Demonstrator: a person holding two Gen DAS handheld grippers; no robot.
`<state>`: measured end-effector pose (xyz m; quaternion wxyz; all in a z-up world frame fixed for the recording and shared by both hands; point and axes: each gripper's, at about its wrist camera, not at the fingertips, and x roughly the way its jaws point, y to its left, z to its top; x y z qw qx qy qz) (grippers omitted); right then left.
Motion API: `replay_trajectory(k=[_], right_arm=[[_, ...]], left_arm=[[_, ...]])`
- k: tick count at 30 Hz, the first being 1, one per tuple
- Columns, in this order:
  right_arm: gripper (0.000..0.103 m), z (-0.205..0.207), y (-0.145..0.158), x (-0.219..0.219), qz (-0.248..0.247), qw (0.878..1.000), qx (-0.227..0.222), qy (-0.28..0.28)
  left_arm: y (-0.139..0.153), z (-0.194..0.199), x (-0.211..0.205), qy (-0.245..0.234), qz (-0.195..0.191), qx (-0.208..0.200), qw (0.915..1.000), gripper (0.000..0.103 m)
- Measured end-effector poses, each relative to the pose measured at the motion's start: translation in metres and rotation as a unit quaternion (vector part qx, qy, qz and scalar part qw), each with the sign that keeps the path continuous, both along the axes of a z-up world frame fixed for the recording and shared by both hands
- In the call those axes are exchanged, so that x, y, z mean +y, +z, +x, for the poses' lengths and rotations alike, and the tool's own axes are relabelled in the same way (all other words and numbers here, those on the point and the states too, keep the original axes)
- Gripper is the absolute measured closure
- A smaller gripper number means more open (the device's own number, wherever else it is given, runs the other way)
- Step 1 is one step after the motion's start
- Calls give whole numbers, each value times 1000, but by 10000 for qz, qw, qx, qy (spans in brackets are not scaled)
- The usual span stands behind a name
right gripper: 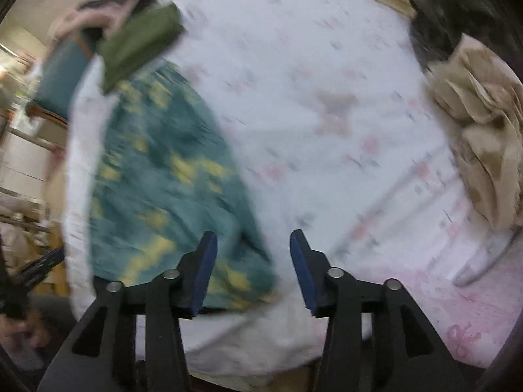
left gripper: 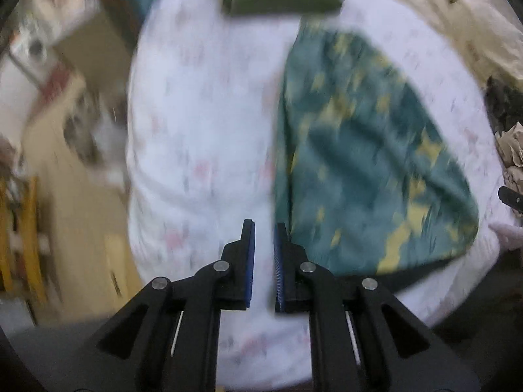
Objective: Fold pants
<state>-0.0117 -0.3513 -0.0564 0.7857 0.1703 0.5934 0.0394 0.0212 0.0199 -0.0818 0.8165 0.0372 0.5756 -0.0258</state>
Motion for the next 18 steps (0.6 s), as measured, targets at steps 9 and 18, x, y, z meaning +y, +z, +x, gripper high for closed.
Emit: replay_trajectory(k=[9, 18], right_arm=[[73, 35, -73, 56, 74, 9904, 924, 1024], [72, 0, -78, 37, 437, 9793, 1674, 1047]], left_arm=[[-92, 33, -43, -536, -141, 1338, 9895, 94], [-83, 9, -11, -546, -203, 1633, 9849, 92]])
